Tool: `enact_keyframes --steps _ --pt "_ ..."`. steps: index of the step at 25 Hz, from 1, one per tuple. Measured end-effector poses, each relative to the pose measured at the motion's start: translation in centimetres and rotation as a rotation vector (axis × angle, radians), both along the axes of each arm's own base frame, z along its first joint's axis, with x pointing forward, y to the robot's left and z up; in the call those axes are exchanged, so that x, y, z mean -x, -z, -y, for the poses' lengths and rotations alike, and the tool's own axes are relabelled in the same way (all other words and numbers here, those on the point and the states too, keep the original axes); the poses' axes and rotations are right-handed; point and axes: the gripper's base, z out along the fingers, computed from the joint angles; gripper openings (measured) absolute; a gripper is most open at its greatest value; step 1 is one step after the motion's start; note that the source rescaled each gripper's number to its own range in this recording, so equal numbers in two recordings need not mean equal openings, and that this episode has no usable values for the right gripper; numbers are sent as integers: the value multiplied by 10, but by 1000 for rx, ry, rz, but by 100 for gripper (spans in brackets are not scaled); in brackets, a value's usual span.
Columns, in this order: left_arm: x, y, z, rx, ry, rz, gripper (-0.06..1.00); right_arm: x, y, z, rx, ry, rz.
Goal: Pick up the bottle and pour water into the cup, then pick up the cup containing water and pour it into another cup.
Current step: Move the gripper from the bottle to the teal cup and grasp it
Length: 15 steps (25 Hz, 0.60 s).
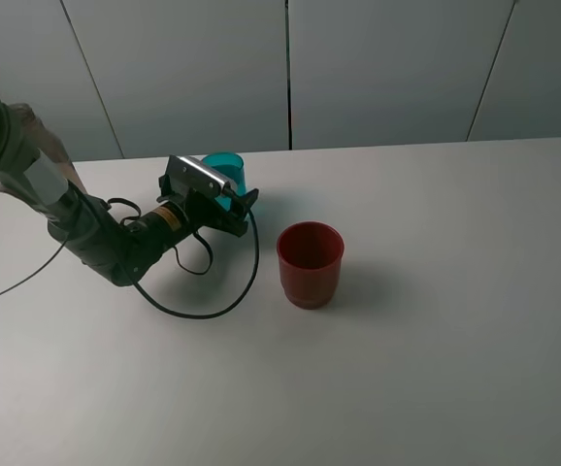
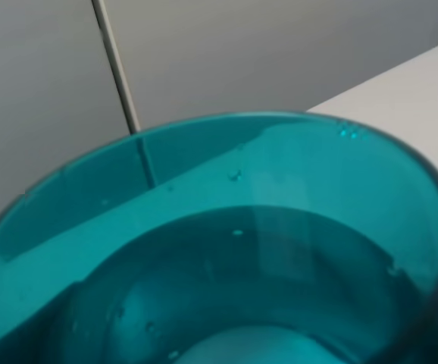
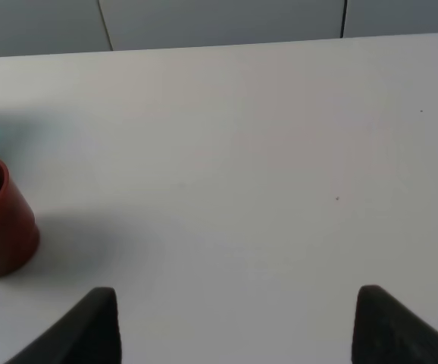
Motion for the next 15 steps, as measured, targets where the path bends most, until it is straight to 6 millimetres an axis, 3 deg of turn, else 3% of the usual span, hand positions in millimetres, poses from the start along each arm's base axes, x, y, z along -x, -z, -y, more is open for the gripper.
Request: enact_keyframes --steps 11,12,13,15 --pt "-5 3 4 -18 24 -17 99 0 0 0 -6 3 0" --pt "-5 3 4 -20 27 -19 92 0 0 0 -6 3 0" --pt "-4 3 4 -22 31 -18 71 0 0 0 -6 3 0" --pt "-4 3 5 -21 35 -21 9 0 0 0 0 0 0"
